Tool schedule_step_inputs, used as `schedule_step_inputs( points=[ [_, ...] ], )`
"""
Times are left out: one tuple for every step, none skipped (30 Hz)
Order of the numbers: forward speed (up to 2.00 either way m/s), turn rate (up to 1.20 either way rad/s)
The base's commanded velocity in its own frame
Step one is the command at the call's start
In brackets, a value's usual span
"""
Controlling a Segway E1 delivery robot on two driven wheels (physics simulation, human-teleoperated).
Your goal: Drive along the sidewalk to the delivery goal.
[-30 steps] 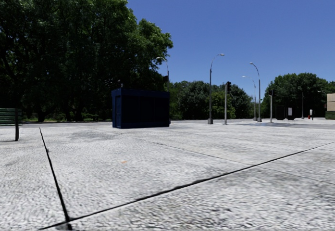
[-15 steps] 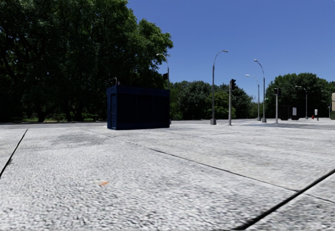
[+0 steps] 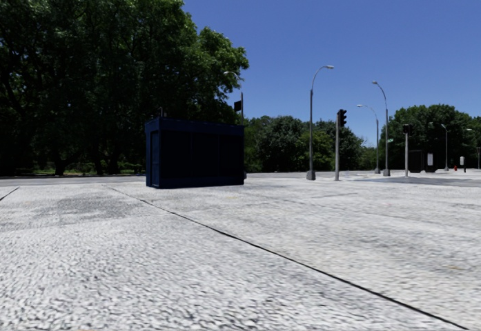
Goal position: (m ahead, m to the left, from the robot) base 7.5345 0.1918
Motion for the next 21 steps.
schedule_step_inputs(
  points=[
    [2.00, 0.00],
    [2.00, 0.00],
    [2.00, 0.00],
    [2.00, 0.00],
    [2.00, 0.00],
    [2.00, 0.09],
    [2.00, 0.27],
    [2.00, 0.32],
    [2.00, 0.33],
    [2.00, 0.33],
    [2.00, 0.33],
    [2.00, 0.33],
    [2.00, 0.33],
    [2.00, 0.33],
    [2.00, 0.33],
    [2.00, 0.30],
    [2.00, 0.29],
    [2.00, 0.29],
    [2.00, 0.29],
    [2.00, 0.29],
    [2.00, 0.29]
  ],
)
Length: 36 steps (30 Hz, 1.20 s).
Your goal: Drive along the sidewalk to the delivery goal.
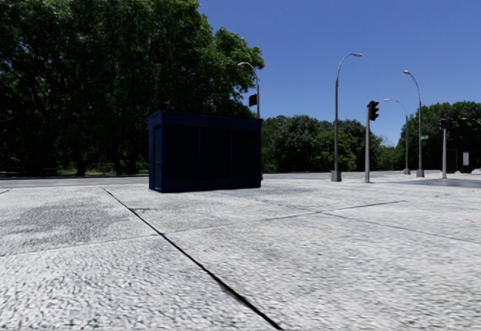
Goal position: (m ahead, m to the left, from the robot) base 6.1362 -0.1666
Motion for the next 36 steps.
schedule_step_inputs(
  points=[
    [2.00, 0.28],
    [2.00, 0.28],
    [2.00, 0.00],
    [2.00, 0.00],
    [2.00, 0.00],
    [2.00, 0.00],
    [2.00, 0.00],
    [2.00, 0.00],
    [2.00, 0.00],
    [2.00, 0.00],
    [2.00, 0.00],
    [2.00, 0.00],
    [2.00, 0.00],
    [2.00, 0.00],
    [2.00, 0.00],
    [2.00, 0.00],
    [2.00, 0.00],
    [2.00, 0.00],
    [2.00, 0.00],
    [2.00, 0.00],
    [2.00, 0.00],
    [2.00, 0.00],
    [2.00, 0.00],
    [2.00, 0.00],
    [2.00, 0.00],
    [2.00, 0.02],
    [2.00, 0.02],
    [2.00, 0.03],
    [2.00, 0.03],
    [2.00, 0.02],
    [2.00, 0.01],
    [2.00, 0.01],
    [2.00, 0.00],
    [2.00, 0.00],
    [2.00, 0.00],
    [2.00, 0.00]
  ],
)
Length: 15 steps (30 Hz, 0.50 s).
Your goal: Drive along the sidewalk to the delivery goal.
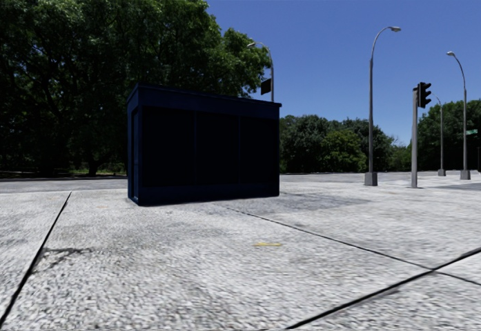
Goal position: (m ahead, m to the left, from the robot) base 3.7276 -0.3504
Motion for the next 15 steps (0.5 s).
schedule_step_inputs(
  points=[
    [2.00, 0.00],
    [2.00, 0.00],
    [2.00, 0.00],
    [2.00, 0.00],
    [1.99, 0.00],
    [1.97, 0.00],
    [1.95, 0.00],
    [1.89, 0.00],
    [1.81, 0.00],
    [1.77, 0.00],
    [1.76, 0.00],
    [1.76, 0.00],
    [1.76, 0.00],
    [1.76, 0.00],
    [1.76, 0.00]
  ],
)
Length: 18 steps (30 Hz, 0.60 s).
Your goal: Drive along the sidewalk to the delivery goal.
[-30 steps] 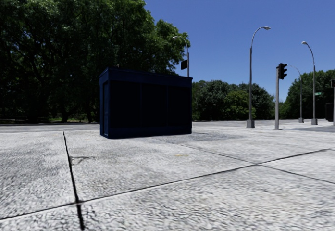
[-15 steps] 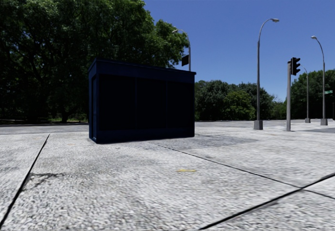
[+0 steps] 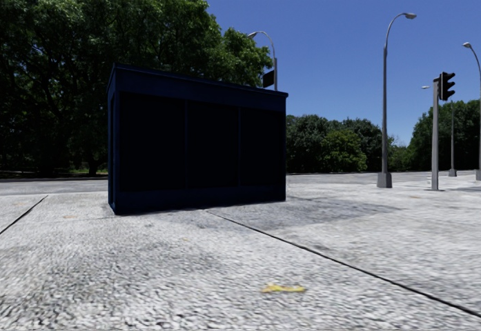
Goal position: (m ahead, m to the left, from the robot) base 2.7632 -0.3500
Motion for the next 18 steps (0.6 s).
schedule_step_inputs(
  points=[
    [1.75, 0.00],
    [1.75, 0.00],
    [1.75, 0.00],
    [1.75, 0.00],
    [1.75, 0.00],
    [1.75, 0.00],
    [1.75, 0.00],
    [1.75, 0.00],
    [1.75, 0.00],
    [1.75, 0.00],
    [1.75, 0.00],
    [1.75, -0.03],
    [1.74, -0.05],
    [1.73, -0.05],
    [1.70, -0.05],
    [1.64, -0.05],
    [1.62, -0.05],
    [1.59, -0.05]
  ],
)
